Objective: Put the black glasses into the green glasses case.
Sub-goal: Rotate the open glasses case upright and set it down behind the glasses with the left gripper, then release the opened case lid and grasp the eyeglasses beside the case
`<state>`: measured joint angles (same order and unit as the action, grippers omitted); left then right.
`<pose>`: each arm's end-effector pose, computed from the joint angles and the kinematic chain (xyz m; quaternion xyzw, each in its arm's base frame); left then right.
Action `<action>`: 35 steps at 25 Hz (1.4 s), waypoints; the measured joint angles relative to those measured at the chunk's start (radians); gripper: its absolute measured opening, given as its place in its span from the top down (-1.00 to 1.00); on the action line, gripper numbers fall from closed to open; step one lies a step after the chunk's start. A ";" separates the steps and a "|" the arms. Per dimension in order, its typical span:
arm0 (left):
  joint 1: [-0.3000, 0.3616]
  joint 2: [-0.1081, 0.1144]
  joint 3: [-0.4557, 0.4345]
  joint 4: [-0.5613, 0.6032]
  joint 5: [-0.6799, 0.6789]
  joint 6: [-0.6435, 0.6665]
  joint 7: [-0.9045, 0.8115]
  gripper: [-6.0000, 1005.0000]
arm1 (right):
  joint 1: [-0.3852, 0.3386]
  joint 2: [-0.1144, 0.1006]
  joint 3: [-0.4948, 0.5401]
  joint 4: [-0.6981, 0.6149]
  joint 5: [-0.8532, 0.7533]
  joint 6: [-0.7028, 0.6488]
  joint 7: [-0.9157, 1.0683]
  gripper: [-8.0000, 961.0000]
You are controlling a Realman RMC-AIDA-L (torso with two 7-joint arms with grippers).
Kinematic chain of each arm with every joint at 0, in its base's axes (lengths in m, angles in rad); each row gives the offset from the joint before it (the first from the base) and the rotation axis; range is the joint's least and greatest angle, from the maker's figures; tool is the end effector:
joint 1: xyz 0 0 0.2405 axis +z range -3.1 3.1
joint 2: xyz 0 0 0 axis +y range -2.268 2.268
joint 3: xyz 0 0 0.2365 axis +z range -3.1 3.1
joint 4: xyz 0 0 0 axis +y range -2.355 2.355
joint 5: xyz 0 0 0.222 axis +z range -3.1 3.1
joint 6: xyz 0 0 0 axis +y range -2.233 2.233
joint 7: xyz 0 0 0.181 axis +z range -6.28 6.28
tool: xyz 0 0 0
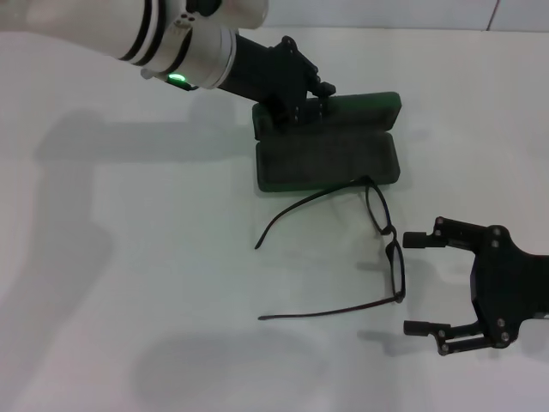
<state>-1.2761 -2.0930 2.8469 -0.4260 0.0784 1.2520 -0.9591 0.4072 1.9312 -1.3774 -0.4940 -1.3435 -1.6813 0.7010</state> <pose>-0.1360 0.4446 -0.0767 -0.9878 0.0780 -0.0249 0.1323 0.2276 0.2754 -0.0362 -0.9430 -0.0802 0.3133 0.0782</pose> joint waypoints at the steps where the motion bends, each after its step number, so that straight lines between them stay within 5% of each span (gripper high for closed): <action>1: 0.002 0.000 0.000 0.002 0.000 0.000 0.004 0.38 | 0.000 0.000 0.000 0.000 0.000 0.000 0.000 -0.82; 9: 0.016 -0.002 -0.002 0.015 -0.024 0.018 0.027 0.31 | -0.002 0.000 0.015 0.003 -0.002 0.013 -0.001 -0.82; 12: 0.041 0.001 -0.002 0.011 -0.133 0.060 0.040 0.21 | 0.002 0.003 0.015 0.003 -0.002 0.016 -0.003 -0.81; 17: 0.154 0.003 -0.003 0.020 -0.456 0.140 -0.023 -0.17 | 0.007 0.014 0.098 0.001 0.006 0.022 0.007 -0.81; 20: 0.266 0.004 -0.003 0.078 -0.601 0.167 -0.068 -0.22 | 0.007 0.032 0.164 -0.027 0.003 0.026 0.016 -0.81; 28: 0.497 0.005 -0.003 0.205 -0.737 0.267 -0.042 -0.32 | 0.032 0.024 0.180 -0.456 -0.333 0.108 0.254 -0.81; 35: 0.598 0.003 -0.004 0.228 -0.792 0.309 -0.015 -0.31 | 0.201 0.041 0.173 -0.812 -0.863 0.005 0.411 -0.81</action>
<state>-0.6781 -2.0899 2.8428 -0.1975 -0.7136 1.5613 -0.9739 0.6078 1.9723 -1.2043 -1.3058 -2.2064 -1.6761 1.1121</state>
